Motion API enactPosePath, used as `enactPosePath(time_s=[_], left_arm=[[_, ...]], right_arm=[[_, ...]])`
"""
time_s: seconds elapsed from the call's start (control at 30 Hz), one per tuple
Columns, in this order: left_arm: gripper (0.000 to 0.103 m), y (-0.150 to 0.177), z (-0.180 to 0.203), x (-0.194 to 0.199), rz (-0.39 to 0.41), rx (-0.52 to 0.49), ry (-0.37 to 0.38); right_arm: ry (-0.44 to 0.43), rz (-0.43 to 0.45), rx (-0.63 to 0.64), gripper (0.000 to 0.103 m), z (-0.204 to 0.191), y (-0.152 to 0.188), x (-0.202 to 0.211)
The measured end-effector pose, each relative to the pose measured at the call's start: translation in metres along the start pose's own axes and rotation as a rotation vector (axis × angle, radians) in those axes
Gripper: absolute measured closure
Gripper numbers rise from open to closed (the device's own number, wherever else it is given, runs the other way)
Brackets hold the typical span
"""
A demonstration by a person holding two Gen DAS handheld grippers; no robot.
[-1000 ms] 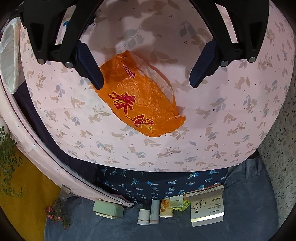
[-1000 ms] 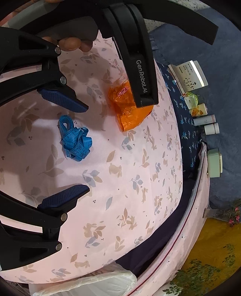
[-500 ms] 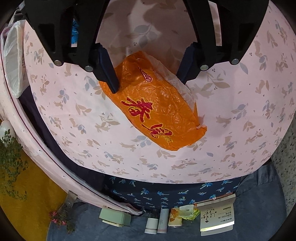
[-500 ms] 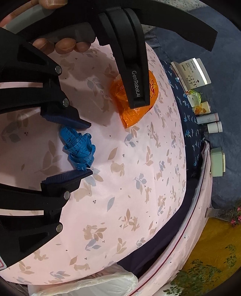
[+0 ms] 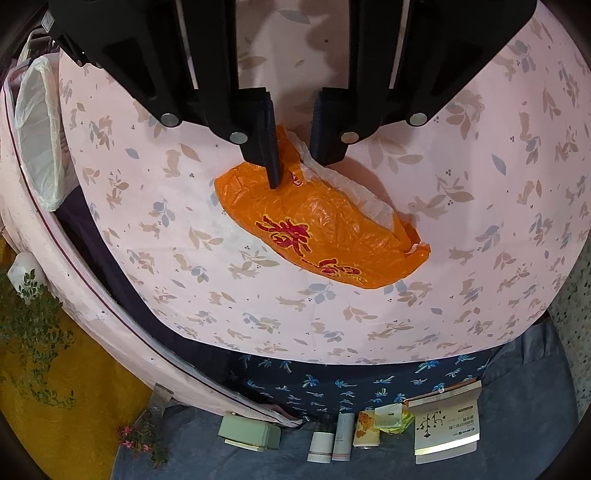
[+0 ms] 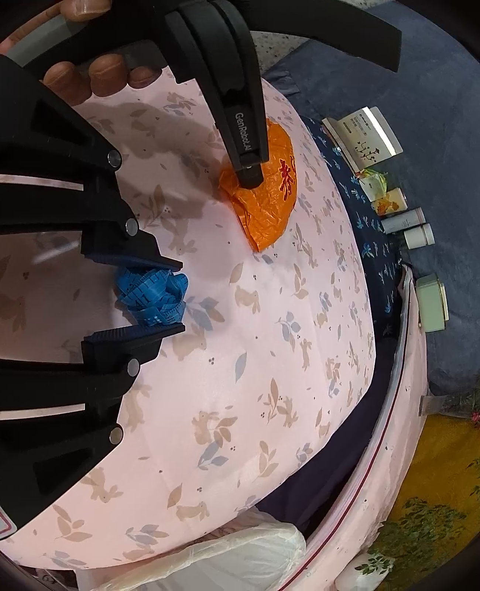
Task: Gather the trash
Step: 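Carry the orange bag and blue item over the bin with both tools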
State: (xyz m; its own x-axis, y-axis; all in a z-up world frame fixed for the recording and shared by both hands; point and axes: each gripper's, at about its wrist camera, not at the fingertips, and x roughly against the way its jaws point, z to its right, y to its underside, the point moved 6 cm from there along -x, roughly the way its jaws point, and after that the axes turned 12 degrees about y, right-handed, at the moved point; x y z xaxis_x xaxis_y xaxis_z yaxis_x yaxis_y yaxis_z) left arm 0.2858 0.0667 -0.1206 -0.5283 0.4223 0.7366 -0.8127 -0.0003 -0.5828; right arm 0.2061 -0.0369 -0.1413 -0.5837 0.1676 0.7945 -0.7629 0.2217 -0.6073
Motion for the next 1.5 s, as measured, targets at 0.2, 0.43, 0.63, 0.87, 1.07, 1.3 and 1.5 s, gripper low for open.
enactPosePath(time_s=[0.2, 0.43, 0.63, 0.87, 1.07, 1.3, 1.5], left_arm=[[0.092, 0.003, 0.025, 0.011, 0.01, -0.032, 0.017], [0.092, 0.008, 0.066, 0.025, 0.026, -0.087, 0.042], [0.092, 0.013, 0.111, 0.036, 0.037, -0.154, 0.073], [0.092, 0.026, 0.17, 0.042, 0.035, -0.244, 0.113], [0.092, 0.041, 0.216, 0.041, 0.019, -0.307, 0.146], [0.092, 0.059, 0.271, 0.037, -0.002, -0.392, 0.187], [0.091, 0.07, 0.302, 0.026, -0.042, -0.422, 0.217]], right_arm=[[0.012, 0.031, -0.043, 0.078, 0.025, -0.003, 0.018], [0.037, 0.083, -0.104, 0.078, 0.065, -0.011, 0.042], [0.071, 0.122, -0.165, 0.078, 0.11, -0.014, 0.062], [0.113, 0.155, -0.261, 0.078, 0.172, -0.011, 0.082], [0.151, 0.174, -0.329, 0.078, 0.221, -0.004, 0.095], [0.191, 0.182, -0.388, 0.078, 0.268, 0.005, 0.101], [0.206, 0.179, -0.424, 0.078, 0.298, 0.008, 0.1]])
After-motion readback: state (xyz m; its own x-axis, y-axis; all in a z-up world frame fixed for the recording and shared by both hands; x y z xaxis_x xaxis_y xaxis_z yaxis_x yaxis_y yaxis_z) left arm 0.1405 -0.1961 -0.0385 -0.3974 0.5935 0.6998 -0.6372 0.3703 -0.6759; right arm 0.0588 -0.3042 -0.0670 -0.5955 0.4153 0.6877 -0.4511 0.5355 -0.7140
